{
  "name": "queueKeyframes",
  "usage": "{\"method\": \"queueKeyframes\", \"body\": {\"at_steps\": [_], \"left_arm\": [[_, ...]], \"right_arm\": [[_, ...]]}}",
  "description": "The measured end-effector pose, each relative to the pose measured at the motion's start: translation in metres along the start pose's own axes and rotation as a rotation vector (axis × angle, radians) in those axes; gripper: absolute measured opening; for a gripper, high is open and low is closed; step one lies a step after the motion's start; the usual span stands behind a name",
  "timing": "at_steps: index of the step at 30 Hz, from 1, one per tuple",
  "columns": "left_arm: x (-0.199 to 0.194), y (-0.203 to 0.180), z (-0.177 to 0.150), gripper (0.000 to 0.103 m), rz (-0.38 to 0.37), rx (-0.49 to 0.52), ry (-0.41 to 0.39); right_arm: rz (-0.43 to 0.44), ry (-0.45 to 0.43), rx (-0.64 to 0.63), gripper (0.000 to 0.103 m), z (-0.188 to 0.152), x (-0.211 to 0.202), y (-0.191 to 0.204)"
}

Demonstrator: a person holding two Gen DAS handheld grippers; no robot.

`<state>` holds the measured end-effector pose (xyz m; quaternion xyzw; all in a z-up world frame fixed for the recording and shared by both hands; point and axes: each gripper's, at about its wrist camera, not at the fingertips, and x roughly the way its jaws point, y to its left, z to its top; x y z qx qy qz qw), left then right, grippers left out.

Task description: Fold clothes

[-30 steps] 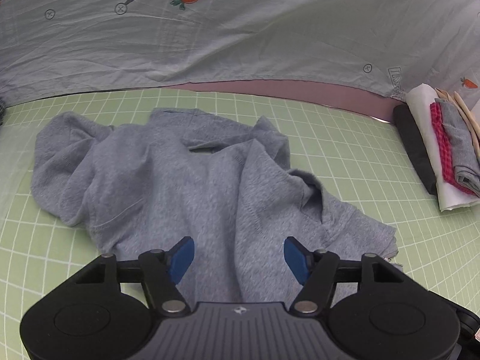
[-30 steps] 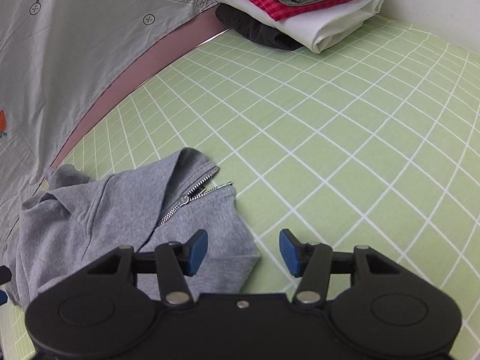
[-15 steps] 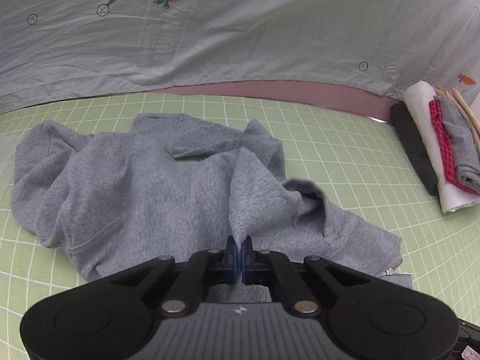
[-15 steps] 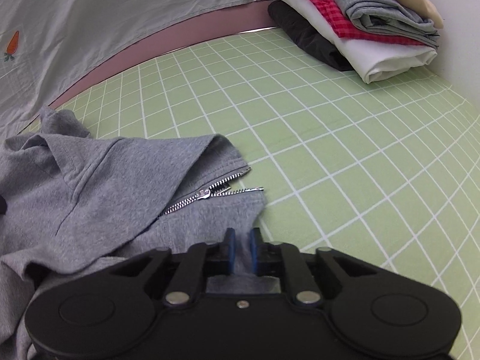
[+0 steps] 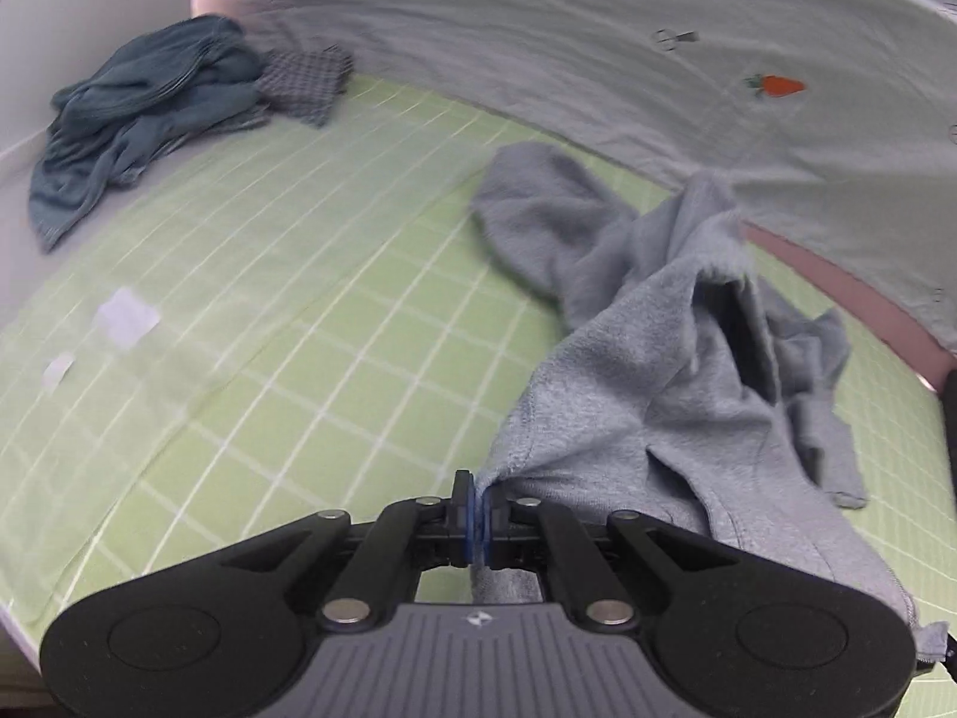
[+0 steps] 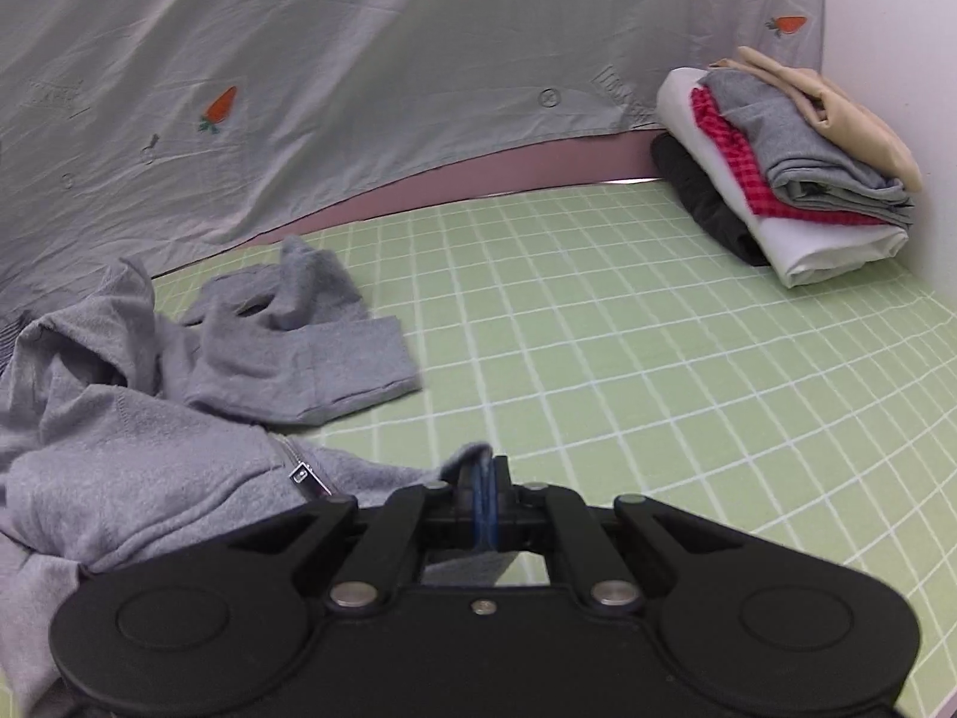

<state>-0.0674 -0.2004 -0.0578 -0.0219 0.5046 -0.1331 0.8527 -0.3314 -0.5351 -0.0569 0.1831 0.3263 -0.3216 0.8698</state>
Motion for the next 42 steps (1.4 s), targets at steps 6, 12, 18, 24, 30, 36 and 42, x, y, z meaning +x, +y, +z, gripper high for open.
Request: {"method": "queueKeyframes", "body": {"at_steps": [6, 12, 18, 24, 30, 36, 42], "left_arm": [[-0.017, 0.011, -0.022, 0.008, -0.007, 0.087, 0.011], [-0.022, -0.015, -0.039, 0.016, -0.114, 0.246, 0.046], [-0.02, -0.038, -0.054, 0.033, -0.176, 0.33, 0.084], [-0.013, -0.063, -0.066, 0.052, -0.251, 0.403, 0.128], [0.002, -0.08, -0.081, 0.062, -0.234, 0.466, 0.181], [0.007, -0.075, -0.084, 0.014, -0.179, 0.422, 0.161], [-0.037, -0.028, -0.066, 0.006, -0.147, 0.239, 0.008]], "right_arm": [[0.052, 0.077, -0.09, 0.008, -0.018, -0.005, 0.041], [-0.021, 0.119, 0.011, 0.02, -0.031, -0.006, 0.035], [-0.063, 0.126, 0.054, 0.028, -0.043, -0.013, 0.028], [-0.054, 0.146, 0.084, 0.033, -0.051, -0.012, 0.023], [-0.014, 0.152, 0.124, 0.036, -0.05, -0.005, 0.02], [0.014, 0.101, 0.147, 0.037, -0.043, -0.01, 0.017], [-0.018, 0.087, 0.108, 0.022, -0.041, -0.009, 0.019]]}}
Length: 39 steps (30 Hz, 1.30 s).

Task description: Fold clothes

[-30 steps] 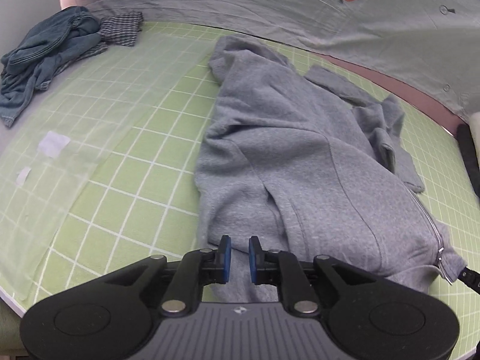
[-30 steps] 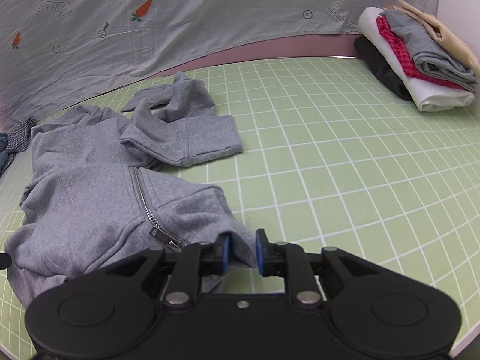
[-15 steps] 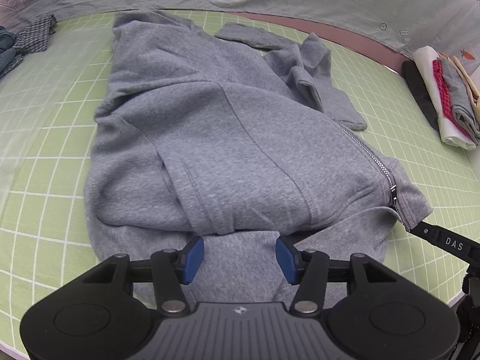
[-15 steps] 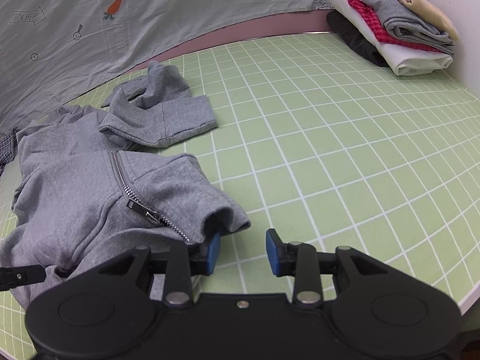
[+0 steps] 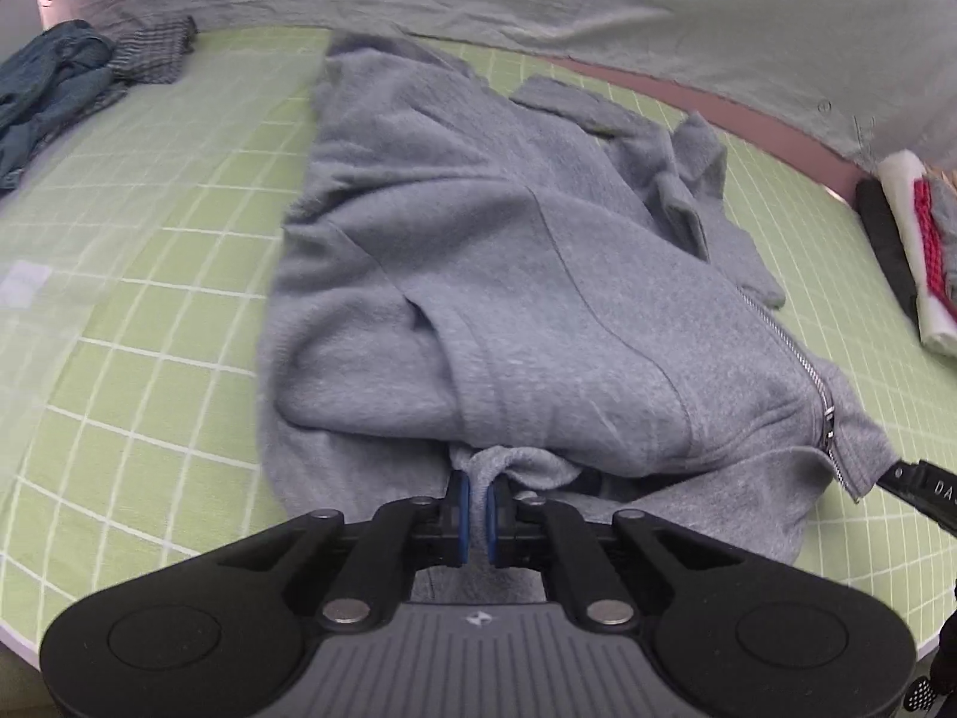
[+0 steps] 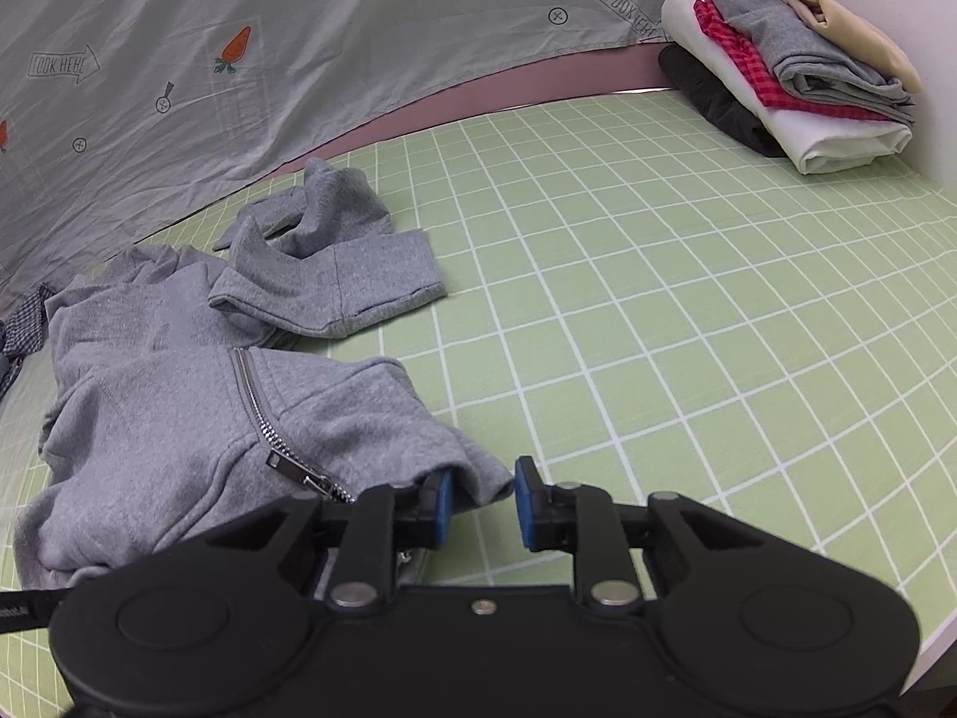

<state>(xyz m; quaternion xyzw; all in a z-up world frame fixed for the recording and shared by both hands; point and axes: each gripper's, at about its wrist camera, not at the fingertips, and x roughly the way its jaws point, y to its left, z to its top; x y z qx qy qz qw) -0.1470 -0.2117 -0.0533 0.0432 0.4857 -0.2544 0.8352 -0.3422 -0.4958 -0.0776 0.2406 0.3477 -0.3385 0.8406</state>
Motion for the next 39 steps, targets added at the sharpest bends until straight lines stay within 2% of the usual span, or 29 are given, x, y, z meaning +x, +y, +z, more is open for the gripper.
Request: {"method": "queueKeyframes", "body": {"at_steps": [2, 4, 6, 8, 12, 14, 16, 17, 20, 25, 26, 28, 29, 31, 35, 39], "left_arm": [[-0.028, 0.026, 0.003, 0.006, 0.079, -0.102, -0.078], [-0.04, 0.054, -0.003, 0.006, 0.152, -0.234, -0.101], [-0.037, 0.075, -0.012, 0.006, 0.227, -0.304, -0.068], [-0.029, 0.09, -0.022, 0.009, 0.239, -0.327, -0.004], [-0.029, 0.085, -0.027, 0.017, 0.21, -0.275, 0.01], [-0.025, 0.076, -0.024, 0.039, 0.173, -0.209, 0.008], [-0.018, 0.067, -0.02, 0.049, 0.138, -0.146, 0.012], [-0.014, 0.063, -0.018, 0.049, 0.137, -0.128, 0.019], [-0.006, 0.059, -0.017, 0.049, 0.142, -0.096, 0.037], [-0.001, 0.071, -0.015, 0.046, 0.118, -0.133, 0.055], [0.001, 0.073, -0.015, 0.034, 0.117, -0.145, 0.059], [0.005, 0.078, -0.014, 0.017, 0.113, -0.171, 0.068], [0.006, 0.08, -0.013, 0.013, 0.106, -0.184, 0.067], [0.006, 0.08, -0.009, 0.009, 0.088, -0.2, 0.052], [0.012, 0.06, 0.009, 0.009, -0.003, -0.203, 0.026], [-0.002, 0.014, 0.032, 0.009, -0.099, -0.102, -0.068]], "right_arm": [[0.003, -0.009, -0.002, 0.022, 0.0, -0.004, 0.001], [0.023, 0.003, -0.006, 0.022, -0.003, -0.005, 0.006], [0.047, 0.023, -0.011, 0.022, -0.008, -0.005, 0.011], [0.067, 0.054, -0.019, 0.024, -0.014, 0.0, 0.017], [0.07, 0.09, -0.03, 0.026, -0.021, 0.006, 0.025], [0.061, 0.099, -0.031, 0.032, -0.021, 0.008, 0.027], [0.058, 0.111, -0.007, 0.038, -0.022, 0.01, 0.024], [0.062, 0.121, 0.017, 0.042, -0.023, 0.011, 0.02], [0.071, 0.138, 0.089, 0.049, -0.026, 0.013, 0.01], [0.123, 0.155, 0.145, 0.047, -0.029, 0.015, 0.004], [0.138, 0.158, 0.154, 0.04, -0.03, 0.016, 0.004], [0.169, 0.157, 0.171, 0.02, -0.031, 0.017, 0.004], [0.163, 0.148, 0.166, 0.008, -0.031, 0.017, 0.005], [0.123, 0.105, 0.132, 0.002, -0.024, 0.013, 0.006], [0.05, -0.016, 0.111, 0.001, 0.002, 0.001, -0.004], [-0.025, -0.156, 0.112, 0.001, 0.043, -0.016, -0.022]]}}
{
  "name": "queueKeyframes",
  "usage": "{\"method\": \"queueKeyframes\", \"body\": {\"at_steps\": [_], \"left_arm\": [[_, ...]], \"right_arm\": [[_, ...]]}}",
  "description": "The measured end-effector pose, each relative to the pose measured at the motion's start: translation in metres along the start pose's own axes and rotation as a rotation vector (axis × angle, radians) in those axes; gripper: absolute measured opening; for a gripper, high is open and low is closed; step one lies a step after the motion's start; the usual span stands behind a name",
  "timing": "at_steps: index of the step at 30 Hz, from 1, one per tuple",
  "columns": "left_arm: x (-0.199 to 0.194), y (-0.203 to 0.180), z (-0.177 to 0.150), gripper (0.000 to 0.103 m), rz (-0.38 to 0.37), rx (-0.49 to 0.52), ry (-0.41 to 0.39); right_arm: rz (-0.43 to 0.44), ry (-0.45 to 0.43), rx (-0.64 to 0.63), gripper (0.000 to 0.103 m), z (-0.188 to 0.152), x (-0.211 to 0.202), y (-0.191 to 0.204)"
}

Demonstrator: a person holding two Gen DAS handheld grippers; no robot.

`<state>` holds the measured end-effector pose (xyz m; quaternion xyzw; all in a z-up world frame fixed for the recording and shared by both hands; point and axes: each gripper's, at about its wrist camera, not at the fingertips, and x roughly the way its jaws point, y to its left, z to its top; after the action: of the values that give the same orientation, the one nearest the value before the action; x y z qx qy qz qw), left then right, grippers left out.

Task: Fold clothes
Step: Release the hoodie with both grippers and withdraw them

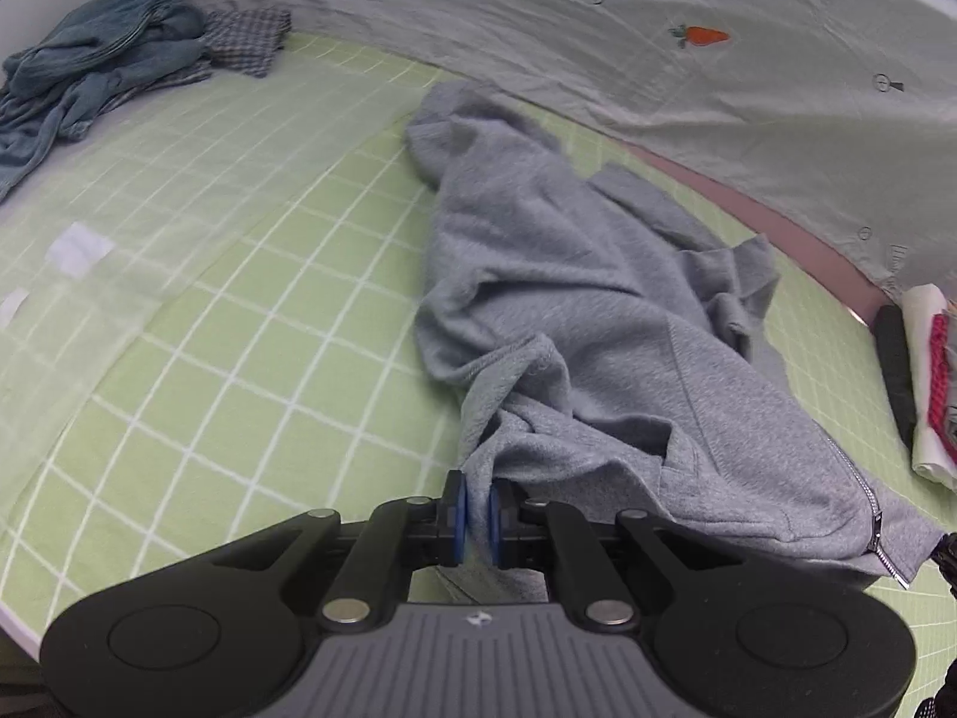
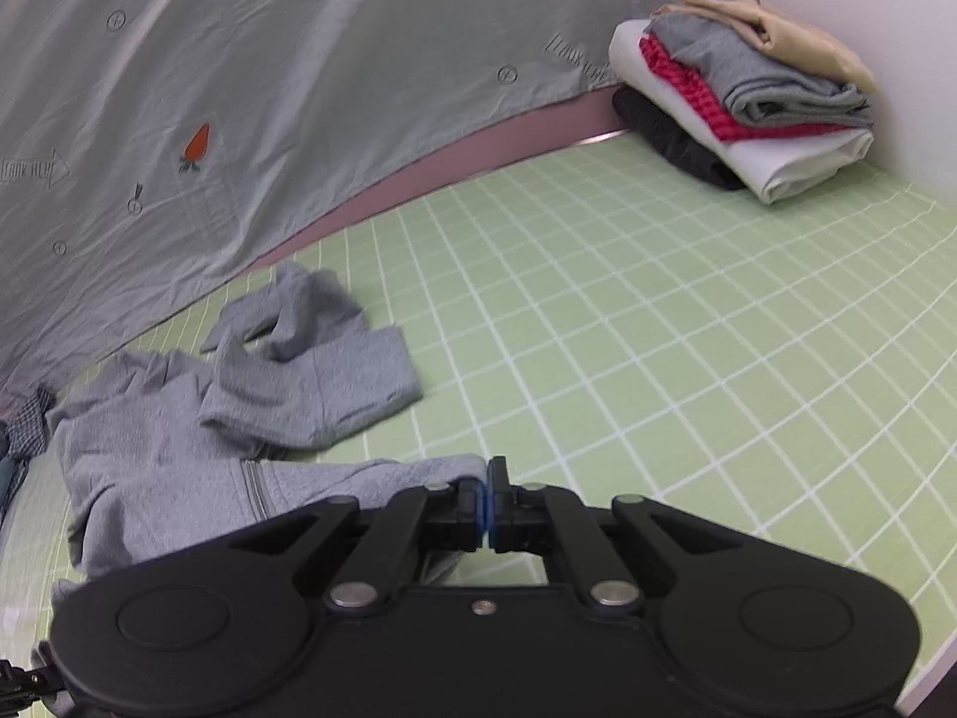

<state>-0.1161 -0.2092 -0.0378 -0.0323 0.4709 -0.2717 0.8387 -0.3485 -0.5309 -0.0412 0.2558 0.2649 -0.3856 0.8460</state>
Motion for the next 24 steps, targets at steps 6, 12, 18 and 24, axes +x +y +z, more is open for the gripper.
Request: {"method": "queueKeyframes", "body": {"at_steps": [6, 12, 18, 24], "left_arm": [[-0.024, 0.008, -0.001, 0.009, 0.033, -0.008, -0.061], [-0.012, 0.08, -0.046, 0.007, 0.192, -0.15, 0.113], [-0.025, 0.084, -0.048, 0.011, 0.179, -0.151, 0.083], [-0.039, 0.073, -0.029, 0.018, 0.131, -0.153, 0.025]], "right_arm": [[0.018, -0.145, -0.062, 0.001, 0.033, -0.038, 0.006], [0.063, 0.123, -0.146, 0.004, -0.038, -0.02, 0.017], [0.045, 0.239, -0.227, 0.024, -0.087, -0.029, 0.033], [0.045, 0.198, -0.125, 0.036, -0.065, -0.043, 0.021]]}}
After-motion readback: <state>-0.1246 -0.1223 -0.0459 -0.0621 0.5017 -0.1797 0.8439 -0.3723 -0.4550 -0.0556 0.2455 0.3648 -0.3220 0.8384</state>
